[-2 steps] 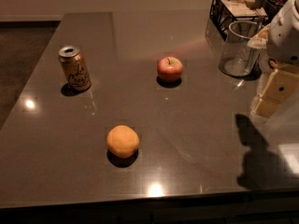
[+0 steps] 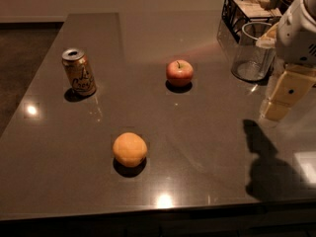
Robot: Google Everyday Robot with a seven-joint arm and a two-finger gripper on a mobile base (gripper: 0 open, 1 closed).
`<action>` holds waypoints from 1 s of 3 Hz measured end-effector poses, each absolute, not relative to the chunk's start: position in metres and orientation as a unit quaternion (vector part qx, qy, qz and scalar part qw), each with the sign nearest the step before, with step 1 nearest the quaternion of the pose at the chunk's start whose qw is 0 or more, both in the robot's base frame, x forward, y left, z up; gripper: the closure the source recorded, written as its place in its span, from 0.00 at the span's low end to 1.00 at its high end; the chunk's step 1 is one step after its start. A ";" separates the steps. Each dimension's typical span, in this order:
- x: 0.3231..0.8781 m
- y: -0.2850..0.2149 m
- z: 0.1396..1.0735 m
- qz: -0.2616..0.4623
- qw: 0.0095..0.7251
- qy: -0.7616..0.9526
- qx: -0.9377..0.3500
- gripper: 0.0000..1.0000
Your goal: Pick orange can
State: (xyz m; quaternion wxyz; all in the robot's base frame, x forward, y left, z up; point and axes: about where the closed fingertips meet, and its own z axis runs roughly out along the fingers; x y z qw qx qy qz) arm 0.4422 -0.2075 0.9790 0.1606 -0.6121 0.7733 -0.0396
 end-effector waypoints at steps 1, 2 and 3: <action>0.463 -0.169 0.980 -0.018 0.188 0.765 -0.616 0.00; 0.488 -0.125 0.974 0.006 0.215 0.764 -0.609 0.00; 0.517 -0.078 0.967 0.046 0.244 0.772 -0.585 0.00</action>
Offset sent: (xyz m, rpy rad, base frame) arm 0.0811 0.1378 -0.0142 0.2402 -0.0420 0.0033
